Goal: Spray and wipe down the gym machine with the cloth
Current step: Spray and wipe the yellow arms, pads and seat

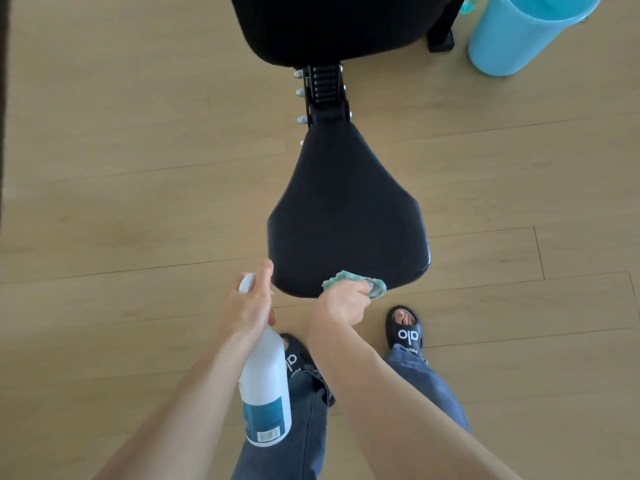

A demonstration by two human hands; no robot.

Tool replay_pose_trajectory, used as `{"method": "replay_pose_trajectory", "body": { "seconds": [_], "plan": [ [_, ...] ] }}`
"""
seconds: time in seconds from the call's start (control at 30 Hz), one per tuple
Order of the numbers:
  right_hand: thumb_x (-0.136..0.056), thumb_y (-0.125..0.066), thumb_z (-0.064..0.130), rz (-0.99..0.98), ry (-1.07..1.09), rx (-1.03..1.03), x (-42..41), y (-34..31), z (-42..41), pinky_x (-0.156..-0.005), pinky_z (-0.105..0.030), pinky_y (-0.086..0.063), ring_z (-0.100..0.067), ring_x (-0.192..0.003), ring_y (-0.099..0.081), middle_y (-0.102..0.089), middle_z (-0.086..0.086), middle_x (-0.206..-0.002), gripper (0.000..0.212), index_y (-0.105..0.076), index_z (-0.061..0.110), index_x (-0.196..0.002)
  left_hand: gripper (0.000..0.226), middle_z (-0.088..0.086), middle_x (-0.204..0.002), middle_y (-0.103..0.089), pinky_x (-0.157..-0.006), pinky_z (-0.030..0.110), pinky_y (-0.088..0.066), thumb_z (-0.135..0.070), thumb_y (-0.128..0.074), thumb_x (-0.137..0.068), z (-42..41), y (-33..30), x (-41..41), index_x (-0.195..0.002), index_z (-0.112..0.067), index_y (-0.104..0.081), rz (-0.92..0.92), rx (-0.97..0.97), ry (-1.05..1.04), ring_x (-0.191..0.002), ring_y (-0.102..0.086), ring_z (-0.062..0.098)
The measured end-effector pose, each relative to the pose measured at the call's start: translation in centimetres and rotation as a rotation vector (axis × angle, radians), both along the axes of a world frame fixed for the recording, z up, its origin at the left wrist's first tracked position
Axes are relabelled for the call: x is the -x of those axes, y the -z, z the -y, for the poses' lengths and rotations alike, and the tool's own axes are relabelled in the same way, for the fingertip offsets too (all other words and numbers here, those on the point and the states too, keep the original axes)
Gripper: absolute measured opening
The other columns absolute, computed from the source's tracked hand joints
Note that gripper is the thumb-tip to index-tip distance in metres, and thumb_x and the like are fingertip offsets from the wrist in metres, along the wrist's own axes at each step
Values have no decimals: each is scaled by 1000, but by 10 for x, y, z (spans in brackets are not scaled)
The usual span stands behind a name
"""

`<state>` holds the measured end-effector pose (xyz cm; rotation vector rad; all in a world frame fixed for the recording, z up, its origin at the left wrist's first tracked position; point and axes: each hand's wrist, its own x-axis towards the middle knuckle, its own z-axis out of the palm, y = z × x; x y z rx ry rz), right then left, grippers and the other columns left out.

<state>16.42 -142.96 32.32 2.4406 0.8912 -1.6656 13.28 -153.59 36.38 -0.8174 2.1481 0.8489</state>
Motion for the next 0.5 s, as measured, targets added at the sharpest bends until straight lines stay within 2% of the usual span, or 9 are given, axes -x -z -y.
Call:
{"method": "replay_pose_trajectory", "body": {
  "seconds": [0.07, 0.17, 0.23, 0.27, 0.3, 0.33, 0.4, 0.43, 0.5],
  "plan": [
    [-111, -18, 39, -6, -32, 31, 5, -4, 18, -95, -34, -39, -38, -123, -54, -57, -22, -137, 60, -50, -4, -138, 58, 10, -60, -58, -67, 37, -44, -67, -48, -95, 15, 0, 1, -85, -10, -52, -46, 25, -18, -62, -58, 26],
    [-111, -21, 36, 4, -127, 115, 17, -2, 47, -98, -36, -42, -35, -123, -56, -57, -20, -138, 57, -48, -5, -140, 58, 10, -60, -56, -61, 35, -42, -65, -48, -97, 31, -4, 2, -90, -8, -54, -123, 38, 1, -57, -56, 24],
    [-111, -26, 27, -68, -335, 151, 26, -2, 65, -82, -28, -49, -23, -110, -60, -55, -15, -140, 46, -39, 2, -148, 57, 11, -66, -59, -59, 35, -41, -65, -49, -96, 37, -11, 5, -93, -8, -55, -141, 26, -2, -57, -56, 24],
    [-110, -31, 24, -151, -440, 177, 30, 1, 72, -68, -22, -47, -17, -98, -58, -56, -11, -138, 43, -38, 7, -149, 57, 11, -70, -60, -60, 35, -41, -65, -50, -96, 38, -15, 6, -94, -8, -56, -148, 16, -8, -59, -57, 24],
    [-106, -41, 25, -213, -418, 208, 35, -1, 76, -58, -20, -42, -13, -90, -54, -57, -4, -130, 40, -41, 13, -145, 56, 10, -74, -60, -60, 35, -40, -64, -50, -96, 39, -19, 7, -93, -9, -56, -161, 9, -9, -63, -58, 24],
    [-101, -51, 26, -215, -481, 243, 45, -2, 76, -56, -21, -40, -12, -90, -54, -56, 4, -116, 36, -47, 20, -136, 53, 8, -76, -59, -61, 35, -40, -62, -51, -97, 39, -23, 8, -89, -10, -55, -184, -2, -9, -66, -57, 24],
    [-98, -56, 29, -279, -593, 207, 67, -29, 70, -70, -28, -47, -17, -101, -63, -52, 6, -100, 10, -56, 25, -107, 51, 5, -74, -55, -60, 35, -37, -57, -51, -98, 38, -31, 9, -84, -9, -51, -232, -34, -18, -68, -53, 24],
    [-100, -52, 29, -459, -504, 108, 79, -44, 60, -73, -32, -50, -24, -97, -66, -54, 2, -92, 14, -55, 22, -88, 52, 7, -70, -53, -60, 34, -36, -56, -52, -98, 36, -34, 11, -91, -4, -54, -243, -50, -43, -65, -52, 25],
    [-101, -46, 24, -578, -617, -266, 99, -70, 24, -64, -35, -41, -26, -73, -57, -53, -2, -74, 31, -48, 13, -73, 62, 6, -65, -54, -57, 33, -35, -57, -53, -98, 32, -39, 15, -127, -3, -58, -229, -75, -116, -55, -50, 22]
  ]
}}
